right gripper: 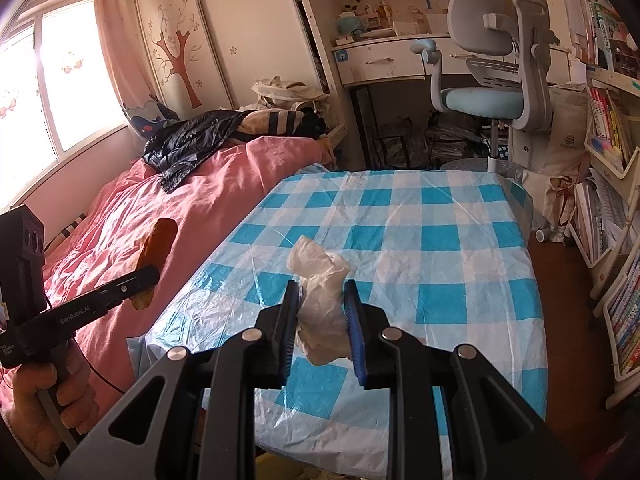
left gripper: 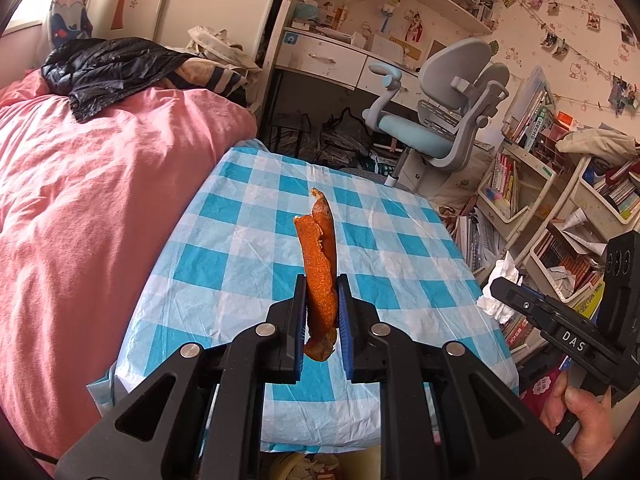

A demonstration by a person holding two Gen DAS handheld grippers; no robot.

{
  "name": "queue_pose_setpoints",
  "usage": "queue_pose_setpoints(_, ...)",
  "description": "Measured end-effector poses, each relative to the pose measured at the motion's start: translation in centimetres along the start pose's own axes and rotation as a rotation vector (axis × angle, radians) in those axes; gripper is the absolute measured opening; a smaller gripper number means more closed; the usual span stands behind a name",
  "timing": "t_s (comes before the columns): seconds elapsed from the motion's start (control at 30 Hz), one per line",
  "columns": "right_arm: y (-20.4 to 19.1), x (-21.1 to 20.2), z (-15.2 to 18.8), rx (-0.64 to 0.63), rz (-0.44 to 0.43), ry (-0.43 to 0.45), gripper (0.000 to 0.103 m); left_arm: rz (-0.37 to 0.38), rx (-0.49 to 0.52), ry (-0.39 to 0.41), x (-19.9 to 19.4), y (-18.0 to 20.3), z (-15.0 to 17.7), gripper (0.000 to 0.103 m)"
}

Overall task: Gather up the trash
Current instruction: 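Carry the orange wrapper and white tissue over the yellow wastebasket with both tools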

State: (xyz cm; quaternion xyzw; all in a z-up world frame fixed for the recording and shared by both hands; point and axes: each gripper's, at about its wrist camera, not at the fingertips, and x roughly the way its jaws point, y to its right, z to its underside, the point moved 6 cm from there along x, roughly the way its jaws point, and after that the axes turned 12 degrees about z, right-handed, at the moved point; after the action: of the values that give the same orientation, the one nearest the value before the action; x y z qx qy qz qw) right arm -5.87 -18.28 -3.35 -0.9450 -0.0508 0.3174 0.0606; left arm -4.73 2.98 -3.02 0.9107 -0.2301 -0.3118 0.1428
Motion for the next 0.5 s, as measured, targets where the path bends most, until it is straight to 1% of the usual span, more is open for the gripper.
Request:
queue_pose_setpoints(0.23,-0.35,-0.22,-0.03,-0.006,-0.021,0.005,0.025,0.002,0.020,0.004,0.15,0.31,0.44,0.014)
queue_pose_setpoints(0.5,-0.41,-0.31,0.02,-0.010,-0.022,0.005,0.025,0.002,0.032,0.010,0.02,0.61,0.49,0.014)
